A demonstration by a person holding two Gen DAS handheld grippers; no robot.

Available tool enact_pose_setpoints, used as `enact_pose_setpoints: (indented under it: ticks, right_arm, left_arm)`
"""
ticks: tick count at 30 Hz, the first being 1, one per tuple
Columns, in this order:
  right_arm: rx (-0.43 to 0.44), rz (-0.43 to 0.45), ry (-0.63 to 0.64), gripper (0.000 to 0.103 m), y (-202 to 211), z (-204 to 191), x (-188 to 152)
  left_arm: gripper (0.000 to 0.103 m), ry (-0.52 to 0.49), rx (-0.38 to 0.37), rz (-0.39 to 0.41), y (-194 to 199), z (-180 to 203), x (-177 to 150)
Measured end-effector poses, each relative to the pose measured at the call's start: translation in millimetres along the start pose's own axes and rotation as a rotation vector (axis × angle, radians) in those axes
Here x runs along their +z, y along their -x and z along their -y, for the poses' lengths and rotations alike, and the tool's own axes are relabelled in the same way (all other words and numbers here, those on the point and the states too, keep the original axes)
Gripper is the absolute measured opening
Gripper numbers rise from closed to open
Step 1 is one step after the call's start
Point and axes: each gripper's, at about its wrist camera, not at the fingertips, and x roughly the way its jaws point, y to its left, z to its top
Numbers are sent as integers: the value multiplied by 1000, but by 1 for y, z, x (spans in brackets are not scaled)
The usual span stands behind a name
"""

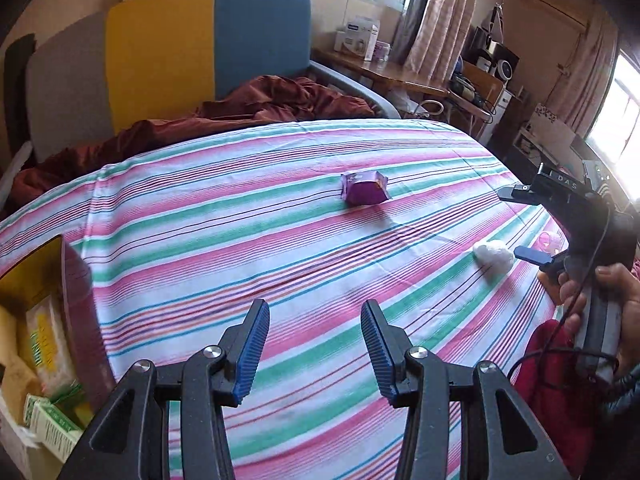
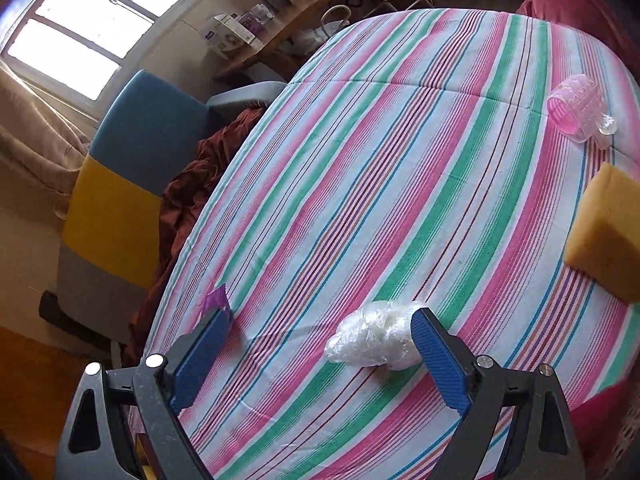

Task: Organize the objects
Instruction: 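Move both tools back toward the purple packet and plastic bag, then grasp the purple snack packet with the left tool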

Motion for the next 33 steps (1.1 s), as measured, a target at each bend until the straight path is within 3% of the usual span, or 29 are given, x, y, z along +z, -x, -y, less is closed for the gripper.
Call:
enact_pose_setpoints:
  ticks: [4,8,11,22,24,26,28,33]
  right_arm:
    - [19,-30,24,94,-6,-5,-3]
    - [36,-49,21,95,-8,-5,-5]
    - [47,-61,30,96,-10,-7,-6]
    - [57,-87,30,98,-16,-7,-6]
    - [49,-86,36,98,-17,-8,-6]
    - [34,-82,45,98,-18,-9,-5]
    - [24,-81,56,98,-19,-9,-5]
    - [2,-77,95,96,-21,-13,-5]
  left_arm:
    - [51,-11,-48,-30,-32,10,25]
    - [70,-54,-67,-25,-59,25,54]
    - [78,-72,-80,-29,-82,34,77]
    - [87,-32,-66,-114,-173,47,126]
    - [78,-22,-60,-143,-186,46,125]
    - [53,-43,-27,-100,-181,45,123]
    - [47,-6,-84,-87,-169,37,117]
    - [46,4,-73,-69,-136,22,79]
